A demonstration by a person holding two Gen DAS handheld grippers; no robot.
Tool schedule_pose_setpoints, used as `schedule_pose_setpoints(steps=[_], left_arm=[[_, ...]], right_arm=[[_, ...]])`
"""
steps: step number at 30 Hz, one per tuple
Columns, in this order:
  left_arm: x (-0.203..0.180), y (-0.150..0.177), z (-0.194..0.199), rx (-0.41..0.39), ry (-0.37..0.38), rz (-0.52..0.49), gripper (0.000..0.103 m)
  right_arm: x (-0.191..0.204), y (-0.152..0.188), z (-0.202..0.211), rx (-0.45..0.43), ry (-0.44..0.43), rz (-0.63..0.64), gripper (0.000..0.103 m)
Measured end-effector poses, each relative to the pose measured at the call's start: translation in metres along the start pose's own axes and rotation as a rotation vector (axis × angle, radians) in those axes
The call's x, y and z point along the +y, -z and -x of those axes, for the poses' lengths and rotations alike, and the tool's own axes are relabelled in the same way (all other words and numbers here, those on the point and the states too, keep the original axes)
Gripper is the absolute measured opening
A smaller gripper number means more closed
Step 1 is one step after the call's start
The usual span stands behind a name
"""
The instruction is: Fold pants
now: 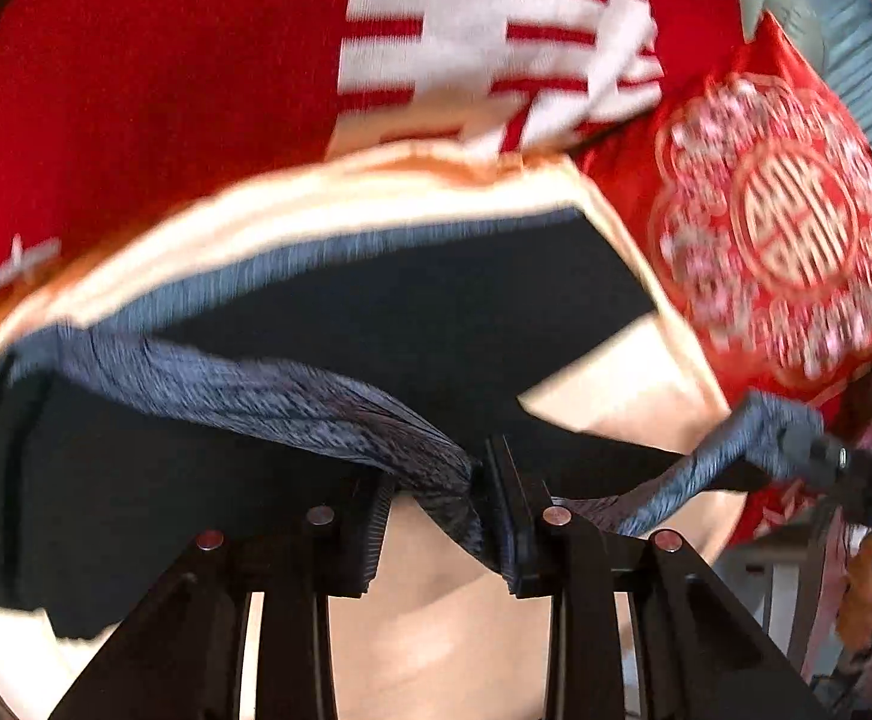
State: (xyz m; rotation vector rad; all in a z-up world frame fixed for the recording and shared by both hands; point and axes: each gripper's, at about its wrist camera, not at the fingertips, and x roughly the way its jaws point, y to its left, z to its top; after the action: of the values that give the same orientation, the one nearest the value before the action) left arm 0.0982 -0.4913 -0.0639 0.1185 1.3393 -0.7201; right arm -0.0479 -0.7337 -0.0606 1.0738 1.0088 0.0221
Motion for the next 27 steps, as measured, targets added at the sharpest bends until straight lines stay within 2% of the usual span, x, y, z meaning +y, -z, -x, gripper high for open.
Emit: schedule_pose_setpoints(steps=[4, 6, 7, 10, 11, 12, 13, 14, 16, 19, 22, 24, 25, 27], left_arm=[[-0.001, -0.041, -0.004, -0.067, -0.079, -0.028, 0.034], [0.003, -0.054, -0.002, -0.099, -0.148, -0.025, 0.062], [0.006, -0.055, 0.002, -0.113, -0.172, -0.015, 0.067], [0.021, -0.056, 0.007, -0.118, -0.218, 0.01, 0.068], [0.028, -0.053, 0.007, -0.101, -0.243, 0.025, 0.068], [0.036, -0.048, 0.007, -0.086, -0.268, 0.037, 0.068], [0.045, -0.041, 0.004, -0.066, -0.298, 0.051, 0.068], [0.055, -0.034, 0.001, -0.044, -0.333, 0.066, 0.068], [0.074, -0.02, -0.006, -0.004, -0.388, 0.111, 0.068], [0.104, 0.003, -0.012, 0.043, -0.436, 0.201, 0.068], [0.127, 0.018, -0.017, 0.068, -0.471, 0.273, 0.068], [0.134, 0.022, -0.02, 0.072, -0.481, 0.293, 0.068], [0.137, 0.023, -0.023, 0.076, -0.488, 0.296, 0.068], [0.141, 0.024, -0.028, 0.092, -0.497, 0.302, 0.068]], right_arm=[[0.005, -0.072, -0.01, 0.012, 0.044, 0.087, 0.013], [0.009, -0.107, -0.032, 0.032, 0.104, 0.136, 0.013], [0.014, -0.121, -0.046, 0.044, 0.129, 0.148, 0.013], [0.015, -0.158, -0.075, 0.064, 0.224, 0.18, 0.017], [0.014, -0.166, -0.084, 0.068, 0.253, 0.185, 0.021], [0.013, -0.171, -0.091, 0.07, 0.289, 0.198, 0.029], [0.017, -0.173, -0.093, 0.059, 0.331, 0.229, 0.044], [0.022, -0.172, -0.093, 0.048, 0.344, 0.253, 0.054], [0.028, -0.164, -0.087, 0.039, 0.318, 0.274, 0.054], [0.02, -0.136, -0.078, 0.048, 0.341, 0.231, 0.054], [-0.015, -0.107, -0.082, 0.072, 0.471, 0.128, 0.054], [-0.041, -0.098, -0.09, 0.078, 0.51, 0.049, 0.053], [-0.051, -0.098, -0.093, 0.056, 0.503, 0.012, 0.049], [-0.058, -0.103, -0.096, 0.016, 0.49, -0.014, 0.027]])
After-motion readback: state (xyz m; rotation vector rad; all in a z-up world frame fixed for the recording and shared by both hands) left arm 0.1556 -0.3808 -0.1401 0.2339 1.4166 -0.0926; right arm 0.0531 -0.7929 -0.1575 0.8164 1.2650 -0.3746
